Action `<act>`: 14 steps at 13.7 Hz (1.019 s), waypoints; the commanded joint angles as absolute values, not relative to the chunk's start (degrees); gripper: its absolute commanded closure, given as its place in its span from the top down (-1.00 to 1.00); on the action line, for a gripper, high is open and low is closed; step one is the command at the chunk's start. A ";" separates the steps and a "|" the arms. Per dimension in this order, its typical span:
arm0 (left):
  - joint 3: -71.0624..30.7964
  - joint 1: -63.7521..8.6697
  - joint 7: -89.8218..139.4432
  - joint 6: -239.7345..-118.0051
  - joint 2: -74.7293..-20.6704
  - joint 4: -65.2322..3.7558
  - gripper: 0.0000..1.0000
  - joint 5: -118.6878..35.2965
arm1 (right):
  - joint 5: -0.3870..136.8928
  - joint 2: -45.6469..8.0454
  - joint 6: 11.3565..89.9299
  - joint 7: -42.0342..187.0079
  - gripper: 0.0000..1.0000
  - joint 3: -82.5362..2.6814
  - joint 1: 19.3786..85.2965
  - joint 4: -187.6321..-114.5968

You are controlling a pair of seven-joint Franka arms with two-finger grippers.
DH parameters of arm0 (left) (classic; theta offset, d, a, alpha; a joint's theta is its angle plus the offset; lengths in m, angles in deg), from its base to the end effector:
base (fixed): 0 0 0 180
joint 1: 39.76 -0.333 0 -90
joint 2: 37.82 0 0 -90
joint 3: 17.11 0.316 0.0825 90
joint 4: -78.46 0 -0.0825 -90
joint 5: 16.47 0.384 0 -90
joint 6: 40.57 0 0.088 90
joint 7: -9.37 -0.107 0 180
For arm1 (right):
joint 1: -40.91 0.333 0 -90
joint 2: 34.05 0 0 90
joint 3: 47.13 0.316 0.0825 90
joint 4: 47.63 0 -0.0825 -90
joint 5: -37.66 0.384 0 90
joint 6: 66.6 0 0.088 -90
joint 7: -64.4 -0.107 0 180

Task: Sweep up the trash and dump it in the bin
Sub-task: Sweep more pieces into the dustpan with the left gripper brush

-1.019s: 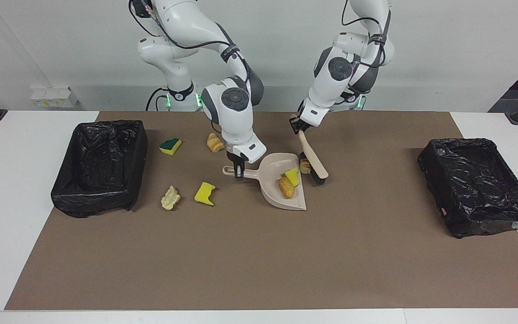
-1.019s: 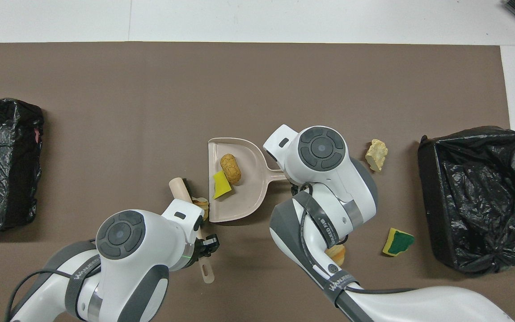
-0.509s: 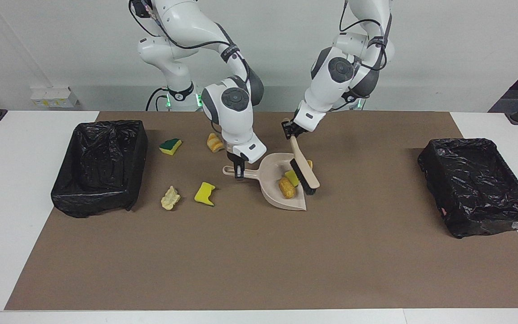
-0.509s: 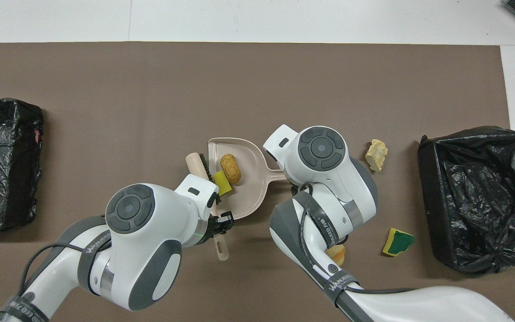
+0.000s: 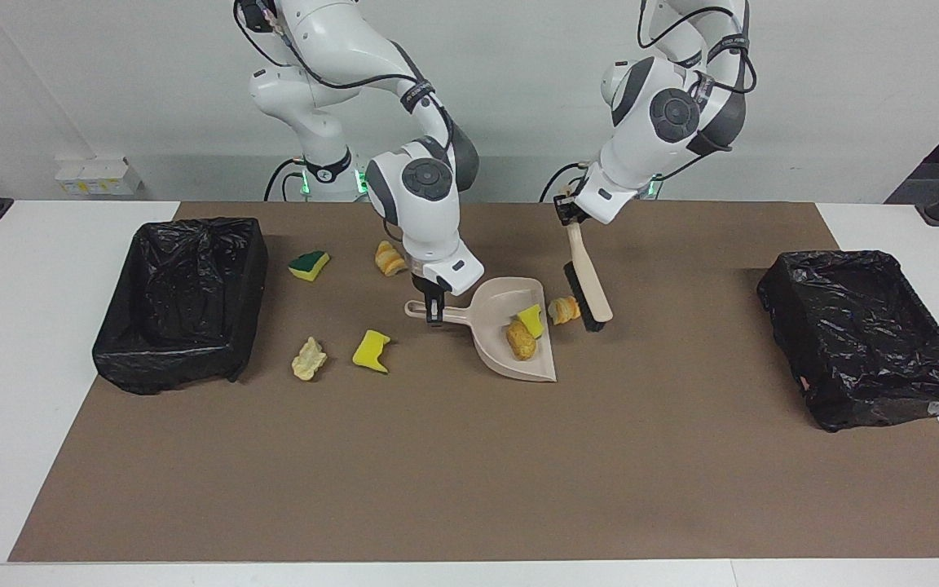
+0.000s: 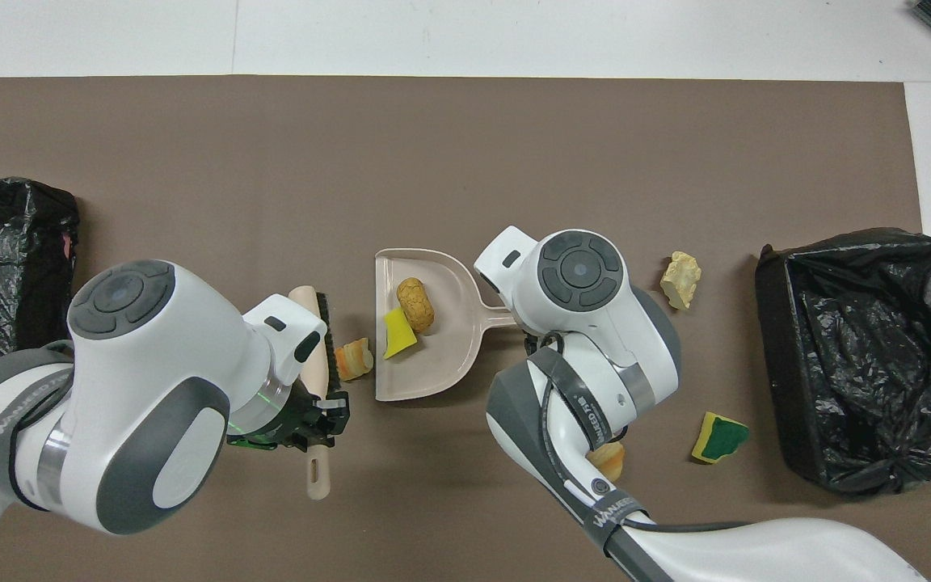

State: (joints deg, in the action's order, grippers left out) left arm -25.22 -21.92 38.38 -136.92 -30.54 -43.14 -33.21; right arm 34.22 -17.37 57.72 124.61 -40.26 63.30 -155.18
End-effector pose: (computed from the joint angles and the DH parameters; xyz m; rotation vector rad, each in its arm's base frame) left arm 0.4172 -0.2357 0.4476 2.9832 0.2035 -0.6047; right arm 0.5455 0.2984 0.3586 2.1886 2.2316 -0.0002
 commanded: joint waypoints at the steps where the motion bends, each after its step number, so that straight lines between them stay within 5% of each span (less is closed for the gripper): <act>1: -25.63 -22.01 37.92 -136.99 -26.40 -52.29 -1.00 -31.94 | 35.03 -17.36 61.09 123.47 -1.00 -39.75 63.15 -156.52; 6: -26.07 -17.71 42.77 -150.41 -27.09 -59.00 -1.00 -31.85 | 35.03 -17.44 63.74 123.55 -1.00 -39.75 63.15 -158.63; 14: -26.25 -11.28 41.36 -159.84 -31.48 -53.73 -1.00 -40.19 | 35.03 -17.44 63.65 123.29 -1.00 -39.75 63.85 -158.54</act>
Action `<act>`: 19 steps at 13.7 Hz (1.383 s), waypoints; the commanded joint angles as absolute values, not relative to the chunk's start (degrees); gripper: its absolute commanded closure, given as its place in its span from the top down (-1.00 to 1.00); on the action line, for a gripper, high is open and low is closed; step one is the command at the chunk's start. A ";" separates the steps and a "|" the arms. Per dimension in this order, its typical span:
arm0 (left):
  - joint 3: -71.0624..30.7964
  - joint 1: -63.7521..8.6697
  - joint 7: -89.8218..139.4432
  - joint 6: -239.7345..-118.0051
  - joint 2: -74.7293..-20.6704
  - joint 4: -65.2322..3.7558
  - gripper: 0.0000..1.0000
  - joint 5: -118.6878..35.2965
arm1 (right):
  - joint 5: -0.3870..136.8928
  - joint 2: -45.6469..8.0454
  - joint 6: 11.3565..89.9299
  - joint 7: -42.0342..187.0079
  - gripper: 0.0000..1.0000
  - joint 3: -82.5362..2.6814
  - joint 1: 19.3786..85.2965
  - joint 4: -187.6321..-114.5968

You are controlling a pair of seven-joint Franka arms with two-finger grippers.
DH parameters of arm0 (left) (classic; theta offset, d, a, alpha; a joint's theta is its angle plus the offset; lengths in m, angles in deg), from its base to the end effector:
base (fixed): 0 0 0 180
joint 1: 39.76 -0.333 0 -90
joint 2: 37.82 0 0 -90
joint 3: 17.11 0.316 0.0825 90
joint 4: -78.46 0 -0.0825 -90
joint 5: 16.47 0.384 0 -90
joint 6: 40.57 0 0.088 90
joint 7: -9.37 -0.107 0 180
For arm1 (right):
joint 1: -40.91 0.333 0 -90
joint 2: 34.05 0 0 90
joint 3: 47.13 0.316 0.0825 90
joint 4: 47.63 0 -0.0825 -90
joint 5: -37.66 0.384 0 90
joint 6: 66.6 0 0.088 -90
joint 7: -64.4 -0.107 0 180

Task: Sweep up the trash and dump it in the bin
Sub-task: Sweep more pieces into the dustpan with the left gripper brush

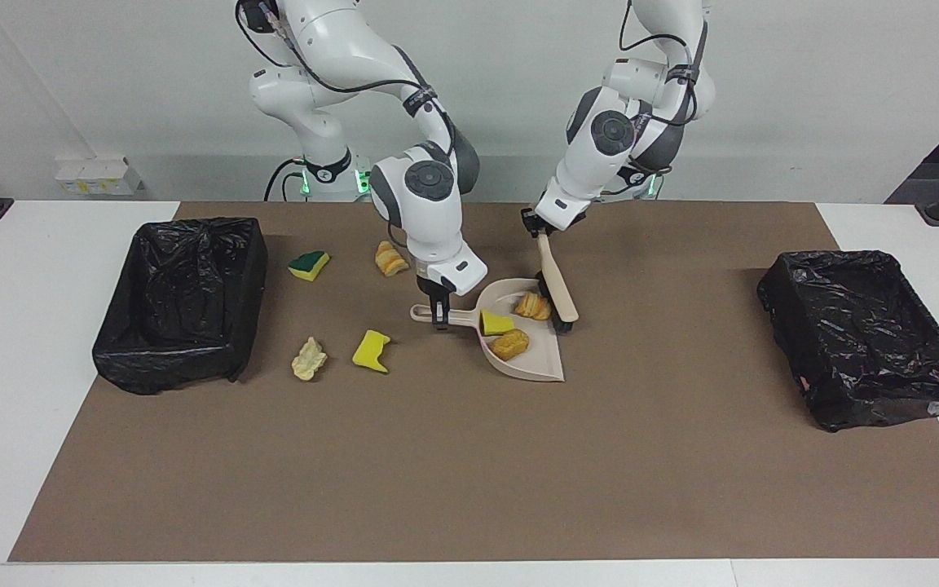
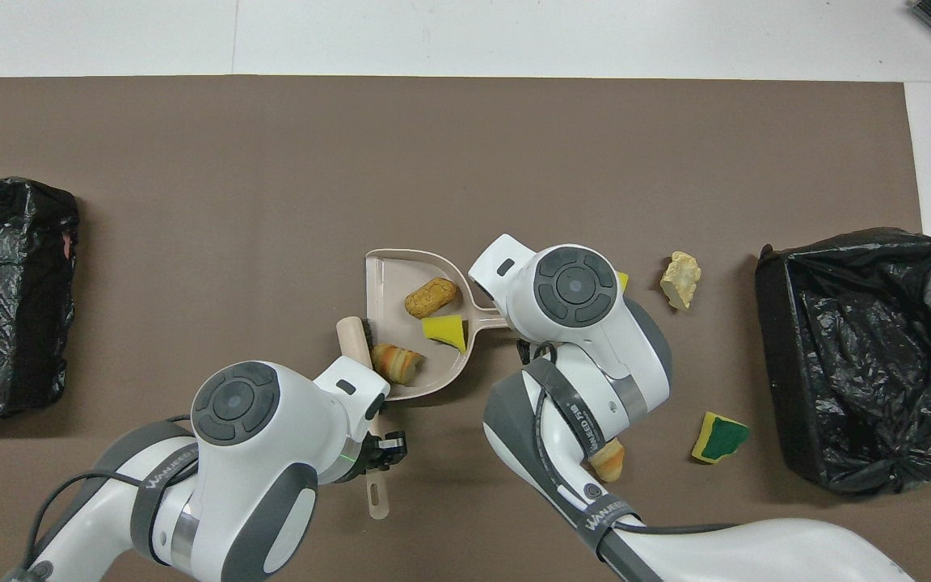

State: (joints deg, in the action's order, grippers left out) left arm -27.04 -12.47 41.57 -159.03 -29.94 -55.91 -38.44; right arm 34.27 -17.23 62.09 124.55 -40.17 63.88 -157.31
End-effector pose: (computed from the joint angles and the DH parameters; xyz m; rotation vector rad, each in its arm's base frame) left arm 0.3629 -0.3005 0.3787 2.9385 0.1821 -0.4212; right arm 0.5401 0.3048 0.3472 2.1703 2.2399 0.0566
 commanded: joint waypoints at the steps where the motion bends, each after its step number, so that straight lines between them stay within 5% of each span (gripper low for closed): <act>1: -26.16 -10.76 41.53 -159.23 -31.92 -52.77 -1.00 -40.64 | 35.03 -17.44 63.65 123.29 -1.00 -39.75 63.85 -158.54; 12: -25.37 -16.82 38.21 -134.02 -25.42 -39.24 -1.00 -27.91 | 40.74 -20.34 63.30 129.08 -1.00 -39.75 59.64 -158.63; 19: -23.35 -22.53 28.98 -123.29 -18.92 -39.14 -1.00 -26.84 | 44.15 -30.43 56.99 140.84 -1.00 -39.75 50.43 -162.14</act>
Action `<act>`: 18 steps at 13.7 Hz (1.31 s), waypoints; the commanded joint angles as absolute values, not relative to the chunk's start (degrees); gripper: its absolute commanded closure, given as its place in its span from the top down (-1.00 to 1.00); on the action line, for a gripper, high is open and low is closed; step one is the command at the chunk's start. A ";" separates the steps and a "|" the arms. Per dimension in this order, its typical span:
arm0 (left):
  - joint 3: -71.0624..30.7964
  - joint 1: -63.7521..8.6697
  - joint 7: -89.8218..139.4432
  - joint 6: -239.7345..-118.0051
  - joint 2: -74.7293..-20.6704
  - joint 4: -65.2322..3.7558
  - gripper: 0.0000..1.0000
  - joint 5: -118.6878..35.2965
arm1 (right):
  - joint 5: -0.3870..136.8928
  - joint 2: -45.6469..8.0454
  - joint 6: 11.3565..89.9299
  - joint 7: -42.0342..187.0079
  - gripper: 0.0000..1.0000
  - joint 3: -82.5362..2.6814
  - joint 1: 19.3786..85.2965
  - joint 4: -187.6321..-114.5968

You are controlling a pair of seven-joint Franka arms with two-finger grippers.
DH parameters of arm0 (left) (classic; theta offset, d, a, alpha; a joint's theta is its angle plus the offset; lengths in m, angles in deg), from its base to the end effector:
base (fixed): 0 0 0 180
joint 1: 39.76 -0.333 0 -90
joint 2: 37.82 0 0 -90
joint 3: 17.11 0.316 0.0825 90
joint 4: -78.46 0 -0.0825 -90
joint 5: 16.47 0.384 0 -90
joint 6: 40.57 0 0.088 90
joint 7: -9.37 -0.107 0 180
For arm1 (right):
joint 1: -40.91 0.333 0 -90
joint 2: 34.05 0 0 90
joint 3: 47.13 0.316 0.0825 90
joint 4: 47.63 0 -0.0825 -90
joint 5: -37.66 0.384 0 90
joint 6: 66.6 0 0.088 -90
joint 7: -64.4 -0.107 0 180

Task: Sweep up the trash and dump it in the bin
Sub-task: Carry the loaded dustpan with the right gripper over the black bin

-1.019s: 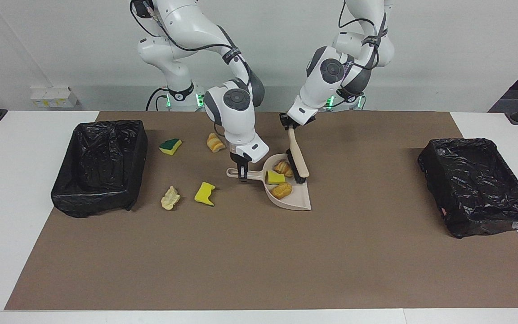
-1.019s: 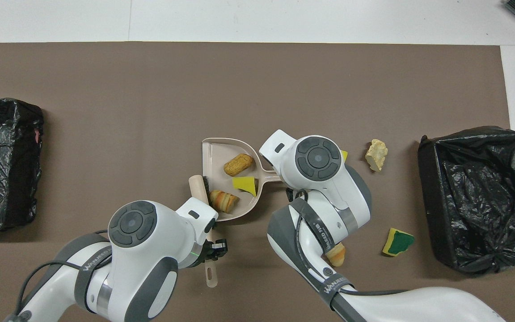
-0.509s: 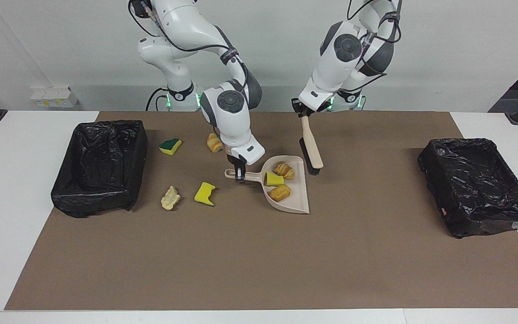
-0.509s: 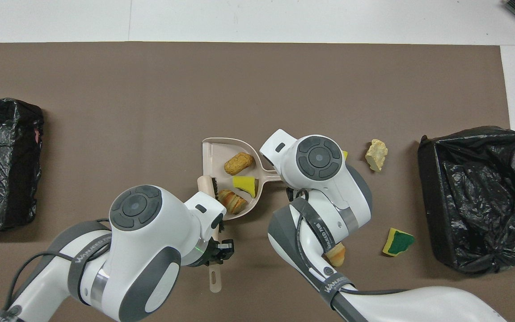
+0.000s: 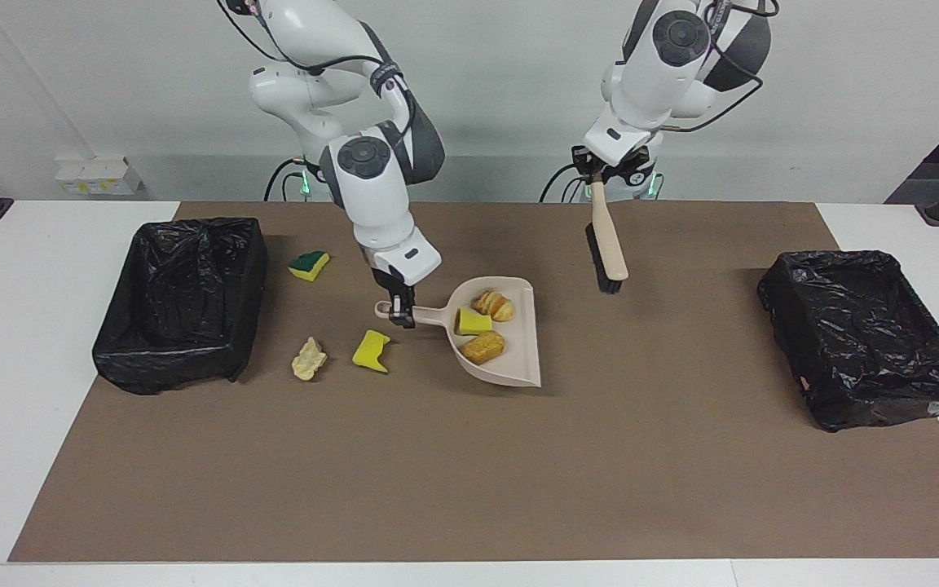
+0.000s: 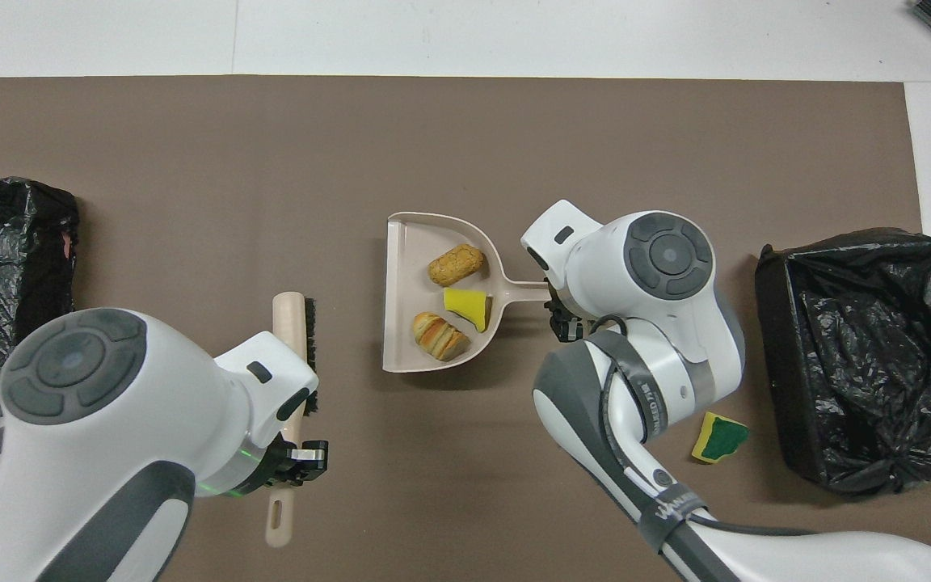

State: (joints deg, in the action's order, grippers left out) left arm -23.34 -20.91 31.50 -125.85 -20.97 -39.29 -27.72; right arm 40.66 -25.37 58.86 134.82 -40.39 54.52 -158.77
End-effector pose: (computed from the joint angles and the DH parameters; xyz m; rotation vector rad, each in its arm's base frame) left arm 0.3843 -0.2094 0.5416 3.0597 -0.0484 -0.4882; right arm 0.5641 0.2088 0.4164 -2.2266 -2.1890 -0.1814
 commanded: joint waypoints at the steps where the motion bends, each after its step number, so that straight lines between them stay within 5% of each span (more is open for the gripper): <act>1: -23.26 -22.62 28.71 -122.76 -18.57 -39.49 -1.00 -26.84 | 44.95 -31.67 55.06 143.56 -1.00 -39.75 47.88 -162.15; 5: -23.26 -22.71 28.62 -124.15 -18.39 -39.75 -1.00 -26.84 | 46.10 -36.15 48.55 155.77 -1.00 -40.01 36.29 -161.88; 12: -24.05 -23.24 27.29 -126.17 -18.04 -42.12 -1.00 -26.66 | 45.49 -36.16 46.95 181.79 -1.00 -40.89 12.72 -160.21; 18: -24.14 -6.91 45.55 -144.69 -19.44 -52.39 -1.00 -31.22 | 39.79 -36.35 51.42 192.61 -1.00 -42.03 1.46 -159.95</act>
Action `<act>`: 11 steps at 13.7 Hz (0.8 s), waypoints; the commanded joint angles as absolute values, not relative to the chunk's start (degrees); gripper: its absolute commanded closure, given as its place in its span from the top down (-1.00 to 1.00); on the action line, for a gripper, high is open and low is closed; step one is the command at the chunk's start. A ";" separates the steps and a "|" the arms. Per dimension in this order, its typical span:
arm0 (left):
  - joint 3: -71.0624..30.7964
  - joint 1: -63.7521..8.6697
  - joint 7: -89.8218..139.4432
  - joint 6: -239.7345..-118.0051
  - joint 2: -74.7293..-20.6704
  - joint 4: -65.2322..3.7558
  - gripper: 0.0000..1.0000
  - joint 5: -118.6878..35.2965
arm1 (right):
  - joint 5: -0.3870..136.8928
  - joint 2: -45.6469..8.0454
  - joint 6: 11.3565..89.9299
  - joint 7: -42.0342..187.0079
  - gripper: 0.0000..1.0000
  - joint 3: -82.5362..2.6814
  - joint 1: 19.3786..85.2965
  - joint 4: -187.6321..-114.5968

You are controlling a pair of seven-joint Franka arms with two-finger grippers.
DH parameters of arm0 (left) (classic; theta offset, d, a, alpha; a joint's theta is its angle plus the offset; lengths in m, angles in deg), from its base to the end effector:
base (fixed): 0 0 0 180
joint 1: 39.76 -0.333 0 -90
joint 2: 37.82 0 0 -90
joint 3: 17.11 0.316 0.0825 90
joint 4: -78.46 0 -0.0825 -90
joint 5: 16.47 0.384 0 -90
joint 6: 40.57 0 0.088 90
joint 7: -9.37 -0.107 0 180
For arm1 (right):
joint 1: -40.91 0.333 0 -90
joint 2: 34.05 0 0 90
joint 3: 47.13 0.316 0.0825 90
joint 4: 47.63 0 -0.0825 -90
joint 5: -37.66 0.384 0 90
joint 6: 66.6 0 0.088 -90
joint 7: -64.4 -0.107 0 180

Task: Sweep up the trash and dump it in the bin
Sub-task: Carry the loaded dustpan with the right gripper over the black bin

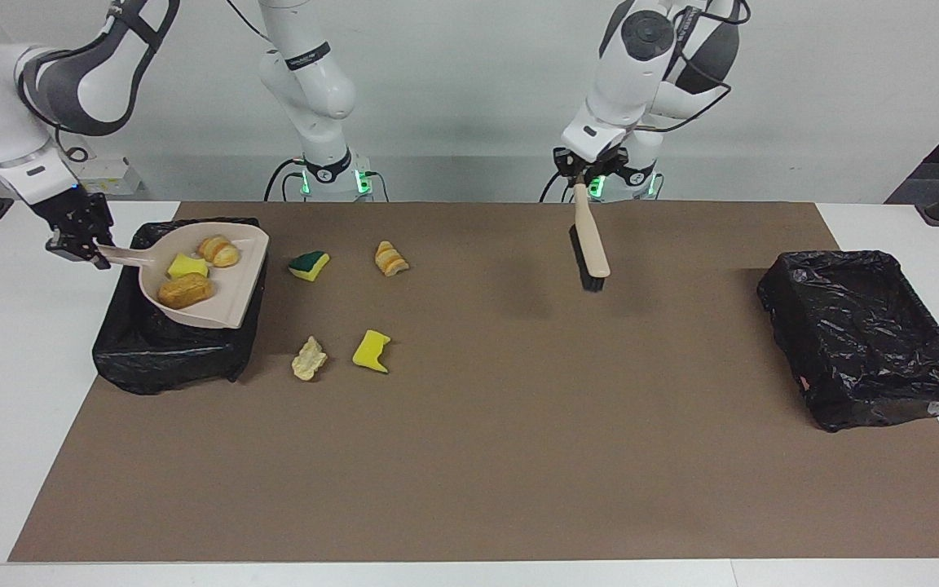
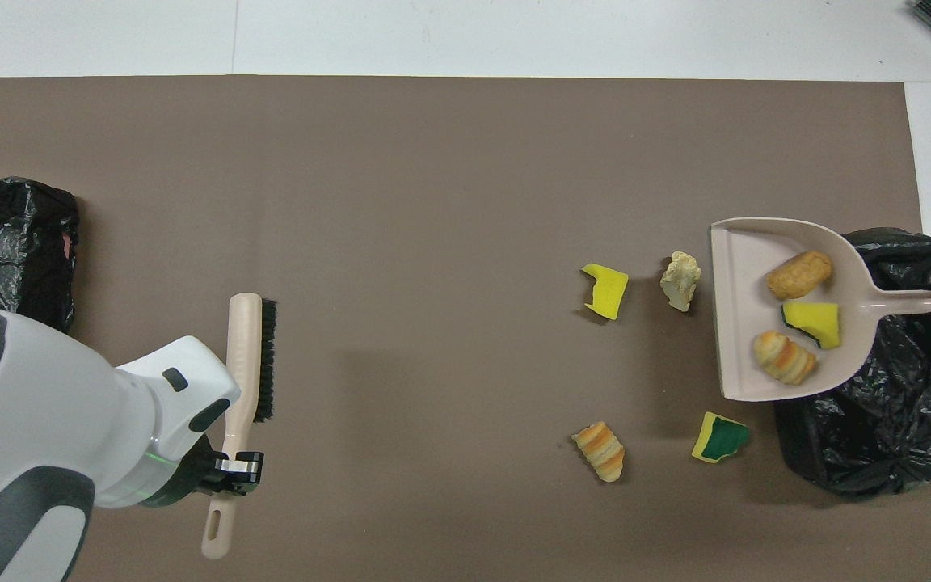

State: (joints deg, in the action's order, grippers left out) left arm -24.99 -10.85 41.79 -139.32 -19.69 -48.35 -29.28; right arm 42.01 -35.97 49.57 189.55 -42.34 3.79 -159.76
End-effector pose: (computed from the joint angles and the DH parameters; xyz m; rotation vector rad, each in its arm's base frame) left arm 0.3377 -0.2830 0.4935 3.0731 -0.0187 -0.3743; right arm 0.4753 -0.2951 0.4991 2.1357 2.1774 0.1313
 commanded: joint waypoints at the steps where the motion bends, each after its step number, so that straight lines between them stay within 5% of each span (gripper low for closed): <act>1: -24.14 -4.36 47.93 -147.68 -20.40 -53.89 -1.00 -31.67 | 37.77 -36.17 52.83 193.15 -1.00 -42.12 1.10 -160.21; 4: -24.14 1.54 53.30 -155.69 -27.25 -55.39 -1.00 -33.78 | 32.24 -36.08 55.72 190.80 -1.00 -42.21 1.01 -160.65; 11: -24.14 6.91 51.91 -161.07 -27.62 -61.64 -1.00 -34.40 | 15.64 -35.81 57.15 176.31 -1.00 -41.77 6.61 -161.44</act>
